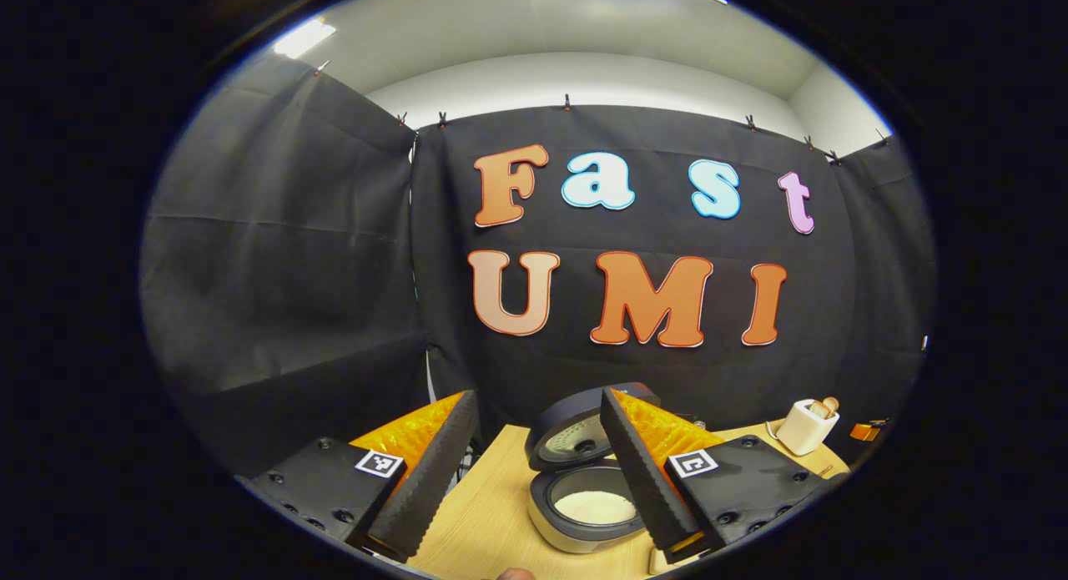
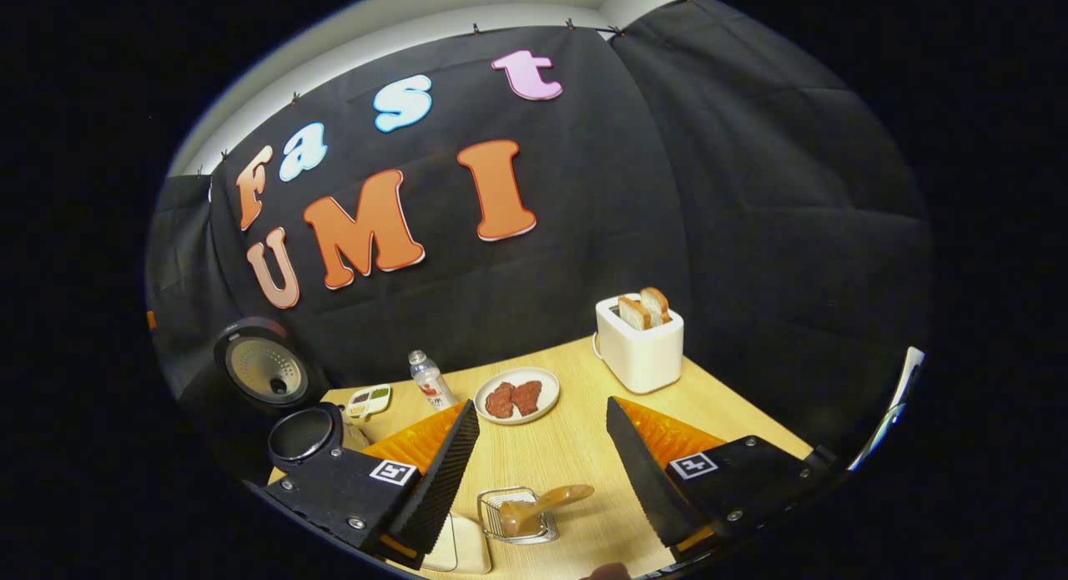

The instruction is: Close the left gripper, press the button to open the rice cooker; take a wooden spoon from the chopstick holder with the right hand, scoop a spoonful of rice and pour it into the rice cooker, then put the wooden spoon back into the chopstick holder.

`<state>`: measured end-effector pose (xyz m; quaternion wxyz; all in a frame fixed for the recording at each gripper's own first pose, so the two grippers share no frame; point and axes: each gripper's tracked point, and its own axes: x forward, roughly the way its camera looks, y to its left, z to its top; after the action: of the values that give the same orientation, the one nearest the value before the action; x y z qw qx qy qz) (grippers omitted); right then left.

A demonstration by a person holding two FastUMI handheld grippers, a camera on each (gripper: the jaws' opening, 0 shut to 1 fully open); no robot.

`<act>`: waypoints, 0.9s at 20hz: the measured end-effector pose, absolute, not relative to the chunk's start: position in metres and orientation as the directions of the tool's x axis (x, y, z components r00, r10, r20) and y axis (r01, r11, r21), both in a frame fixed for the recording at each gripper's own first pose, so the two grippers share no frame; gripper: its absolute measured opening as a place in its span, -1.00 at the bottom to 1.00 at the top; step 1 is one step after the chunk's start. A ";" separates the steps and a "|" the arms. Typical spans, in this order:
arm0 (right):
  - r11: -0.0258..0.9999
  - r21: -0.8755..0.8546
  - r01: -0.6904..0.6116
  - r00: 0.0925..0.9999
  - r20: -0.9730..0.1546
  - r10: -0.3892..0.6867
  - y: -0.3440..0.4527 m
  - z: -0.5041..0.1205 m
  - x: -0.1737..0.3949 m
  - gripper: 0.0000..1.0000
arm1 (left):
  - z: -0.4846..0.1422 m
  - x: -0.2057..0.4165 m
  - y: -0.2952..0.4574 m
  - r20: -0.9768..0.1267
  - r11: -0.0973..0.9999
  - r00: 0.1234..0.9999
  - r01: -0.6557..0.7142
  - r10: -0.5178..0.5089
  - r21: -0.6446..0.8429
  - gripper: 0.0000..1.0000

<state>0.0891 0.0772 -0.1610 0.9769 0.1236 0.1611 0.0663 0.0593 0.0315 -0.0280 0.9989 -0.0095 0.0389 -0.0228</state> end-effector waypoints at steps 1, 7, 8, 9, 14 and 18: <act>0.962 0.257 -0.098 0.945 -0.278 0.170 0.077 -0.143 0.090 0.89 | -0.023 0.067 0.029 -0.070 0.998 0.996 0.051 -0.052 -0.022 1.00; 0.966 0.235 -0.110 0.967 -0.200 0.159 0.079 -0.061 0.085 0.89 | 0.003 0.126 -0.014 -0.060 0.994 0.992 0.105 -0.107 -0.033 0.99; 0.965 0.236 -0.115 0.968 -0.192 0.163 0.080 -0.051 0.083 0.89 | 0.003 0.138 -0.022 -0.068 0.992 0.990 0.121 -0.122 -0.028 0.97; 0.965 0.235 -0.118 0.969 -0.186 0.163 0.081 -0.042 0.081 0.89 | 0.005 0.151 -0.029 -0.068 0.991 0.989 0.134 -0.134 -0.017 0.96; 0.967 0.219 -0.128 0.978 -0.136 0.160 0.080 -0.006 0.072 0.89 | -0.013 0.219 -0.058 -0.100 0.989 0.985 0.144 -0.139 0.045 0.98; 0.970 0.201 -0.133 0.980 -0.118 0.159 0.082 0.005 0.070 0.89 | -0.053 0.270 -0.086 -0.173 0.982 0.969 0.184 -0.176 0.035 0.99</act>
<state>0.0699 0.0820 0.0053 0.9904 0.0966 0.0667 0.0736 0.2701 -0.0863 -0.0534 0.9919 0.0254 0.0847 -0.0907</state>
